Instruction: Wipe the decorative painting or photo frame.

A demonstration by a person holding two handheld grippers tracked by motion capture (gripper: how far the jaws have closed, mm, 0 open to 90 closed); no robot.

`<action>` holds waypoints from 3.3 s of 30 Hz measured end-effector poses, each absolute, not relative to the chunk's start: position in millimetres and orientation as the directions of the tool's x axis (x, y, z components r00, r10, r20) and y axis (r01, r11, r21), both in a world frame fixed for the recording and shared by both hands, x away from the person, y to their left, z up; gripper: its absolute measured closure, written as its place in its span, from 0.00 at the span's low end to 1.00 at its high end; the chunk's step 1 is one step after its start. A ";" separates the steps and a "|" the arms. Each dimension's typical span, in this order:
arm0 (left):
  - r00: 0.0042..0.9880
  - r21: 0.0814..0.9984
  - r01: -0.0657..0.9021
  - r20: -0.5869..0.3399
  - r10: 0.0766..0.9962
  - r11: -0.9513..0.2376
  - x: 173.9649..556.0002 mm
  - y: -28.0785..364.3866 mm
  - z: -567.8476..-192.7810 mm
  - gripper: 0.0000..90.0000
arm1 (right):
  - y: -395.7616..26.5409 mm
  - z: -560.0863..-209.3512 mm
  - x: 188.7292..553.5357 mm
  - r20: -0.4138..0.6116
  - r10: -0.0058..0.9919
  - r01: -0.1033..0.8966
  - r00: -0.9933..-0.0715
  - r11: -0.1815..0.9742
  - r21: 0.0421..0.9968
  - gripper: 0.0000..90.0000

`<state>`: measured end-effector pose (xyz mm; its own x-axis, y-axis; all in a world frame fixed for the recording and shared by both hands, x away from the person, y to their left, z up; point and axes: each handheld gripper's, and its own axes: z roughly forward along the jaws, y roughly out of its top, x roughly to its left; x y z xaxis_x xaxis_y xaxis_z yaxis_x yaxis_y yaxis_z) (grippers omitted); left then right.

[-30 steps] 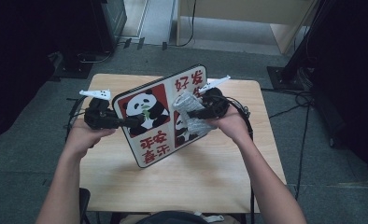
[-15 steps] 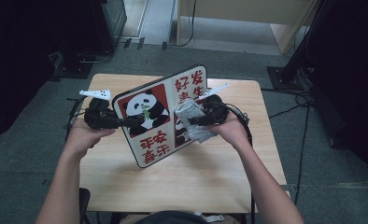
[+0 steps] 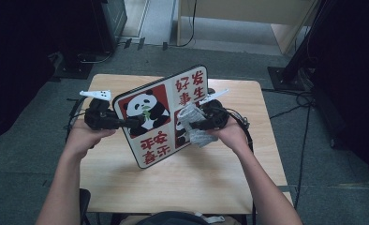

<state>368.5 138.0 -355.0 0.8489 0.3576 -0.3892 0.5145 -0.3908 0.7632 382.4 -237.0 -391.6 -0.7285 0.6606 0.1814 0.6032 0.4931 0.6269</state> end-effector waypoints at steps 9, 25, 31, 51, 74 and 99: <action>0.850 0.764 0.512 -0.387 0.356 -0.392 368.6 138.1 -355.1 0.86 | -237.3 -403.4 380.9 0.201 0.660 0.619 -0.723 0.492 0.612 0.72; 0.851 0.764 0.511 -0.386 0.356 -0.393 368.2 138.0 -355.1 0.86 | -236.5 -427.7 375.0 0.223 0.666 0.645 -0.712 0.493 0.584 0.71; 0.851 0.764 0.511 -0.386 0.355 -0.394 368.2 138.2 -355.1 0.86 | -236.5 -436.4 373.5 0.238 0.663 0.653 -0.710 0.492 0.576 0.71; 0.848 0.763 0.516 -0.393 0.355 -0.389 367.9 138.3 -355.6 0.85 | -237.1 -473.3 366.0 0.273 0.660 0.681 -0.700 0.505 0.530 0.71; 0.844 0.758 0.523 -0.397 0.361 -0.390 367.8 138.4 -355.0 0.85 | -221.9 -371.1 365.8 0.201 0.600 0.566 -0.774 0.513 0.645 0.73; 0.841 0.755 0.529 -0.405 0.359 -0.388 370.3 138.6 -355.4 0.85 | -202.4 -252.1 389.1 0.123 0.573 0.485 -0.810 0.537 0.691 0.73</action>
